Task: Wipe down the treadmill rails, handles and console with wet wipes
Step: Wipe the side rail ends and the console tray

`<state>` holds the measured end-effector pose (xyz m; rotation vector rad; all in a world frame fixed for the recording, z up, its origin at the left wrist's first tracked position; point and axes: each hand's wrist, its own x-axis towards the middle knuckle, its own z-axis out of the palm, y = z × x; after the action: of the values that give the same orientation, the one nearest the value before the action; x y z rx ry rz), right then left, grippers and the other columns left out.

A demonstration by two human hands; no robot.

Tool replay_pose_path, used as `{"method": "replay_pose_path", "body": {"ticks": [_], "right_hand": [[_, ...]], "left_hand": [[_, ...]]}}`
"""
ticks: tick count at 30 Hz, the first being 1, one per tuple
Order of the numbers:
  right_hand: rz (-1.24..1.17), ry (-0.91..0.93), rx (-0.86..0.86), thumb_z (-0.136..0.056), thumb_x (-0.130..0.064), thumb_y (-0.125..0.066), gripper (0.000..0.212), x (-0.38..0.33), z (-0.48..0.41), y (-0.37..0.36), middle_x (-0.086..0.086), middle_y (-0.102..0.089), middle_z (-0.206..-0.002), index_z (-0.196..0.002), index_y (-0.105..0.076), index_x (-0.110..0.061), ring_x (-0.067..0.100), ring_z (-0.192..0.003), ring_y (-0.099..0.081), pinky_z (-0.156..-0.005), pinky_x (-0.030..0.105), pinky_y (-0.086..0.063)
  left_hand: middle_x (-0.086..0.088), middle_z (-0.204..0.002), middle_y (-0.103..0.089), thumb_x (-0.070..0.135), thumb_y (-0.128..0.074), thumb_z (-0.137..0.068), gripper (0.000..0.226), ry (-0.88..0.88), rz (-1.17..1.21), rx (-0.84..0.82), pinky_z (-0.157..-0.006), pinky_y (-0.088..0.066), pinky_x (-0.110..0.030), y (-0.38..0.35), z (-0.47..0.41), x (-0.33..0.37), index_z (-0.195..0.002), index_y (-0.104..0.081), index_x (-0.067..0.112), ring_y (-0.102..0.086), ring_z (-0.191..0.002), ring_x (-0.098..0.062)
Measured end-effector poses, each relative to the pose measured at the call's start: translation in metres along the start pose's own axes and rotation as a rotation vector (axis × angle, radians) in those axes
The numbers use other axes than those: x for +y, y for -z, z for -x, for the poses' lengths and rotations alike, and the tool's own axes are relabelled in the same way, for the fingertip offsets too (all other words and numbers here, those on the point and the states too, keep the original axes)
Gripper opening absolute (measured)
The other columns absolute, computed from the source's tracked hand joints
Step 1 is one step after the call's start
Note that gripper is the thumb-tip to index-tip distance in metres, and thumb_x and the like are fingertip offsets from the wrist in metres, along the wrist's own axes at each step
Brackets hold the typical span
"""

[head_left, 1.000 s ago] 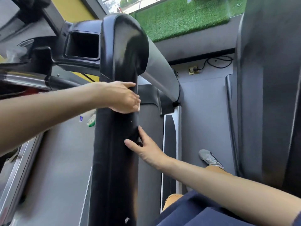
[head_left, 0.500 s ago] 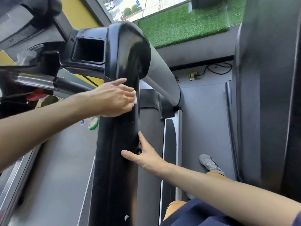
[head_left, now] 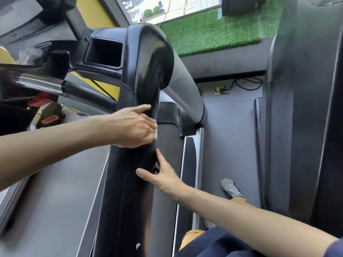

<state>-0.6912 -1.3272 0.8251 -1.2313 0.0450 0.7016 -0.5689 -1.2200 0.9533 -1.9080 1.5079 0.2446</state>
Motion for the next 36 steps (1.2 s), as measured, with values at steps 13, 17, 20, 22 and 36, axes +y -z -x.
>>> {"method": "replay_pose_path", "body": {"ticks": [13,17,20,22,36], "right_hand": [[-0.014,0.006,0.022,-0.051,-0.071,-0.072,0.131,0.0,0.0,-0.001,-0.013,-0.011,-0.159,-0.153,-0.003,-0.026,0.002,-0.143,-0.018,-0.12,0.031,-0.018],[-0.007,0.006,0.016,-0.054,-0.07,-0.071,0.128,-0.002,0.001,0.0,-0.012,-0.01,-0.159,-0.154,-0.003,-0.026,0.005,-0.143,-0.017,-0.119,0.031,-0.018],[-0.002,0.018,0.016,-0.057,-0.069,-0.072,0.126,-0.001,0.0,0.0,-0.012,-0.012,-0.159,-0.154,-0.003,-0.027,0.006,-0.143,-0.019,-0.119,0.031,-0.02],[-0.014,0.014,0.019,-0.066,-0.061,-0.075,0.118,0.001,0.0,0.002,-0.012,-0.012,-0.159,-0.154,-0.003,-0.026,0.006,-0.143,-0.019,-0.118,0.028,-0.019],[-0.04,0.033,0.014,-0.074,-0.051,-0.076,0.111,0.001,0.0,0.004,-0.011,-0.014,-0.159,-0.154,-0.004,-0.024,0.004,-0.143,-0.017,-0.118,0.026,-0.017]], "left_hand": [[-0.006,-0.095,-0.066,0.018,-0.025,-0.094,0.041,0.259,-0.128,0.031,-0.113,-0.013,-0.051,-0.004,-0.008,-0.031,-0.093,-0.065,0.009,-0.062,-0.102,-0.024],[-0.001,-0.082,-0.066,0.016,-0.031,-0.088,0.037,0.131,-0.146,0.093,-0.108,-0.02,-0.054,-0.01,-0.012,-0.011,-0.075,-0.065,0.015,-0.064,-0.093,-0.022],[0.013,-0.104,-0.07,0.024,-0.029,-0.091,0.046,-0.061,-0.085,-0.023,-0.113,0.007,-0.046,-0.008,-0.01,0.014,-0.089,-0.074,0.028,-0.059,-0.114,-0.004],[0.009,-0.108,-0.068,0.022,-0.023,-0.094,0.048,0.065,-0.137,-0.019,-0.112,0.023,-0.045,-0.012,-0.015,-0.013,-0.095,-0.071,0.024,-0.056,-0.117,-0.007],[0.0,-0.124,-0.062,0.018,-0.027,-0.091,0.044,0.314,-0.108,-0.026,-0.113,-0.012,-0.059,0.006,-0.004,-0.069,-0.105,-0.069,0.019,-0.05,-0.127,-0.013]]}}
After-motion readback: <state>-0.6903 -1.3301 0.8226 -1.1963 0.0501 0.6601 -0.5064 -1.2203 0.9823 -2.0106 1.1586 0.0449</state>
